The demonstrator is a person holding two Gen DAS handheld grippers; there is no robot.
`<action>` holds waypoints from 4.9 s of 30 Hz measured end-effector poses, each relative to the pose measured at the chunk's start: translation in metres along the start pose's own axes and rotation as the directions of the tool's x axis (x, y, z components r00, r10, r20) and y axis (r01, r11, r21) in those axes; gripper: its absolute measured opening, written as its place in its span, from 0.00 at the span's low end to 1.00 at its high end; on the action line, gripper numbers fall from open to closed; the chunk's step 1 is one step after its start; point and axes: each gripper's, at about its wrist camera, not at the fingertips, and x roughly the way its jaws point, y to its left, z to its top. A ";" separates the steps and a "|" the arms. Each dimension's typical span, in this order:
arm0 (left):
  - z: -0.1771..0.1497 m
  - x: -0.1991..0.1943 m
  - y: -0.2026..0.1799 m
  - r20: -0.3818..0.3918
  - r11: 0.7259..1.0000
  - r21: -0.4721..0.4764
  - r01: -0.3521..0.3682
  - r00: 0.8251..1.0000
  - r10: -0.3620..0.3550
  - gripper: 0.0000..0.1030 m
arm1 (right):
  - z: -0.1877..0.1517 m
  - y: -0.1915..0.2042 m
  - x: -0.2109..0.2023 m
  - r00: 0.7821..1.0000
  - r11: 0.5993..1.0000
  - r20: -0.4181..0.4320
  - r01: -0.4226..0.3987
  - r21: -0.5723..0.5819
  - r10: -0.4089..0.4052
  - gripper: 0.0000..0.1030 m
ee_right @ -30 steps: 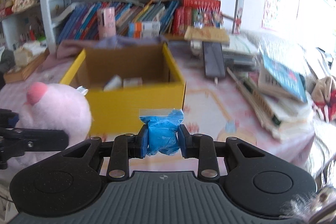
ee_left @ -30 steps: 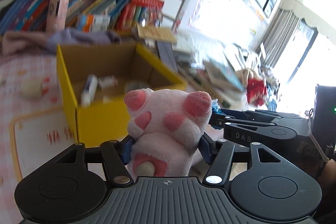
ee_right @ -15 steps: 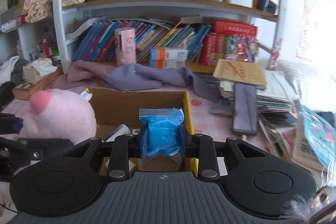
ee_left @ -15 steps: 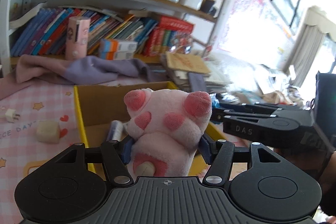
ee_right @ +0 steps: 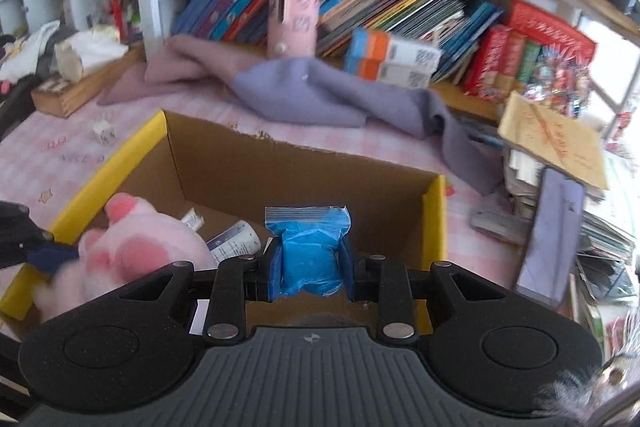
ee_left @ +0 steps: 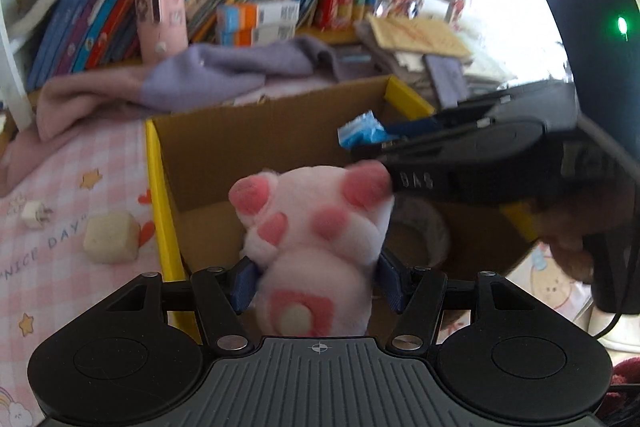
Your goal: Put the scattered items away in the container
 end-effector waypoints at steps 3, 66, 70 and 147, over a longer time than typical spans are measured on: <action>-0.001 0.006 -0.004 -0.018 0.999 0.029 -0.012 1.000 0.013 0.58 | 0.005 -0.001 0.016 0.999 1.000 -0.044 -0.013 -0.019 0.012 0.26; -0.097 -0.148 0.032 0.278 0.991 -0.085 -0.101 0.953 0.121 0.88 | -0.081 0.082 -0.140 0.955 0.960 0.208 0.161 0.230 -0.210 0.83; -0.112 -0.161 0.040 0.281 0.992 -0.089 -0.088 0.954 0.109 0.88 | -0.097 0.101 -0.154 0.948 0.947 0.194 0.201 0.251 -0.253 0.83; -0.181 -0.160 0.206 0.035 0.945 -0.241 -0.220 0.971 0.235 0.89 | -0.070 0.305 -0.045 1.000 1.000 -0.003 0.003 -0.018 -0.003 0.86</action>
